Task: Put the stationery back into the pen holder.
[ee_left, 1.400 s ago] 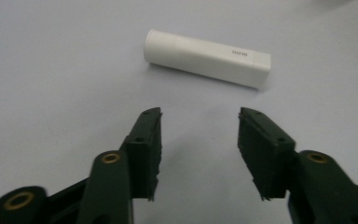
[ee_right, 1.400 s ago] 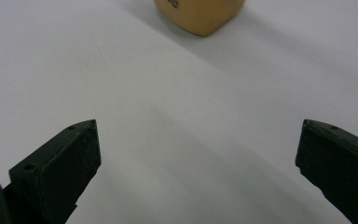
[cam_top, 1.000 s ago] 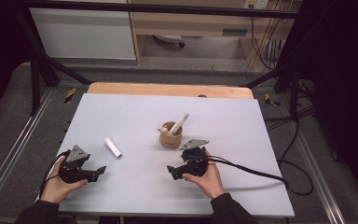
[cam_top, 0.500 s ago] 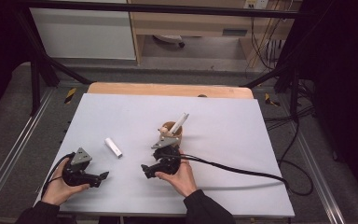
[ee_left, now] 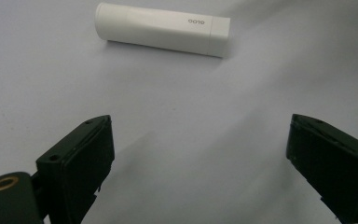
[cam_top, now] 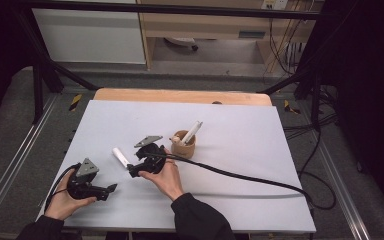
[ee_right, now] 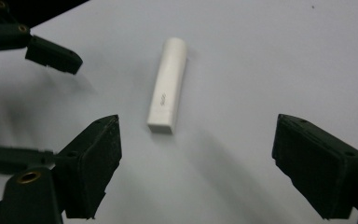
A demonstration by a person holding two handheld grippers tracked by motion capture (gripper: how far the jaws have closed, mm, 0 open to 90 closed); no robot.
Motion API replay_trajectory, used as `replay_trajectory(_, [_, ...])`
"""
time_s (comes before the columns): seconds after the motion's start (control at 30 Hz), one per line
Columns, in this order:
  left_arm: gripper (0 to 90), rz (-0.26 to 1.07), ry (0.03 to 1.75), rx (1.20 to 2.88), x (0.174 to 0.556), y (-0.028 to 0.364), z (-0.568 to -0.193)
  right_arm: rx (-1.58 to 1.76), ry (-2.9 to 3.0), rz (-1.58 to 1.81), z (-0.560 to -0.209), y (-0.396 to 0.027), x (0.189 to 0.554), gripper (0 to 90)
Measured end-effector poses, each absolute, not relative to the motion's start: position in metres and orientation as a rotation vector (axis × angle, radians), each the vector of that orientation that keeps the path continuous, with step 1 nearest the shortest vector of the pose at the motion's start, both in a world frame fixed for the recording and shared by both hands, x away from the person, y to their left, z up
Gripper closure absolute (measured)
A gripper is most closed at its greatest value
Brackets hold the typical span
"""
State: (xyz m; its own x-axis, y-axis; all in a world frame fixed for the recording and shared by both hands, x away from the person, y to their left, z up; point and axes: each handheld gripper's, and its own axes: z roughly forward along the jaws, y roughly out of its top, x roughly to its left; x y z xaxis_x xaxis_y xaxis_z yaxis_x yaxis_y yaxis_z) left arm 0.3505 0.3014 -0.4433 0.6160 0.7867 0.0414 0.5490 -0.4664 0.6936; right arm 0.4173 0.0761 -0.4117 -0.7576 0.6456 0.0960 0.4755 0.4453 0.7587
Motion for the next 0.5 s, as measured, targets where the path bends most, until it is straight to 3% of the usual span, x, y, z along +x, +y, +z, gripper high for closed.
replay_trajectory(0.5, [7.7, 0.465, 1.048, 2.191, 0.351, 0.301, -0.444, 0.986, 2.491, 1.192, -0.444, 0.116, 0.43, 51.1])
